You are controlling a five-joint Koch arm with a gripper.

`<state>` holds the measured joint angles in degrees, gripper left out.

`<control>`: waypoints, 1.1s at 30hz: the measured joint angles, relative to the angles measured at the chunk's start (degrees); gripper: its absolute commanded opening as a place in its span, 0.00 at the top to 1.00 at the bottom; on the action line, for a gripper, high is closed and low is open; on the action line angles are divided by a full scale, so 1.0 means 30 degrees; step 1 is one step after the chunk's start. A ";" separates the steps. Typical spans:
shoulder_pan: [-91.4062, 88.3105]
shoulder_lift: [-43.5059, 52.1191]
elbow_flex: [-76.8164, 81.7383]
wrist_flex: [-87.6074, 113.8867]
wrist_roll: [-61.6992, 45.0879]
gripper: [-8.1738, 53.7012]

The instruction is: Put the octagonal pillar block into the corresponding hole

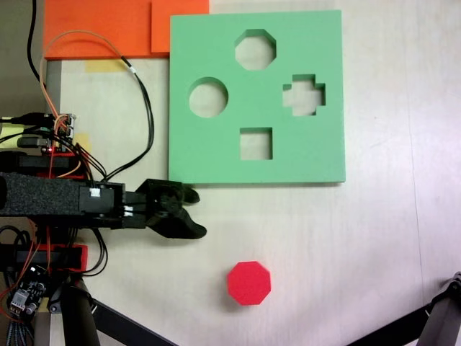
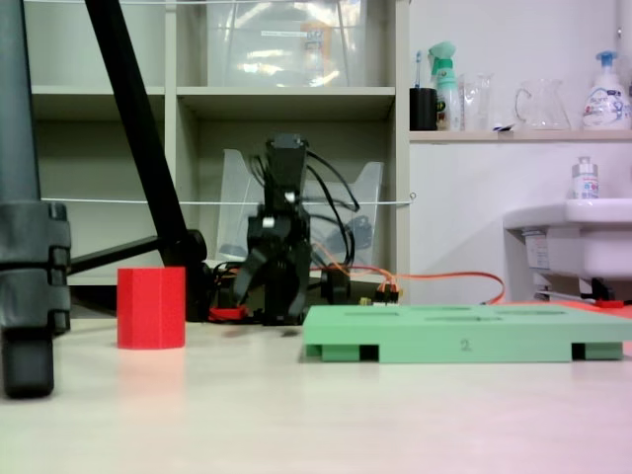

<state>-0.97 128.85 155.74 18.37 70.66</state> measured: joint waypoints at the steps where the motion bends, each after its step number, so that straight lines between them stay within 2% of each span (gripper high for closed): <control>1: 0.0000 0.0000 -0.1963 0.2549 0.0967 0.35; 5: 0.0000 0.0000 -0.4395 0.8408 0.2900 0.37; 7: 0.0000 -0.0029 -0.9082 1.1953 0.2959 0.25; 9: 0.0205 -0.0820 -1.2686 1.5146 0.3018 0.25; 11: 0.0967 -0.2871 -1.7021 1.8281 0.3018 0.16; 14: 0.1963 -0.4570 -1.9424 2.0186 0.2695 0.03; 17: 0.3340 -0.8760 -2.5518 2.3730 0.1465 0.02; 19: 0.4219 -1.0869 -2.6162 2.4697 0.0615 0.02; 25: 0.5479 -1.4590 -2.6162 2.4756 -0.0732 0.02; 33: 0.6768 -1.7930 -2.9004 2.4756 -0.1494 0.02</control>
<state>19.34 75.06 68.73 92.64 66.18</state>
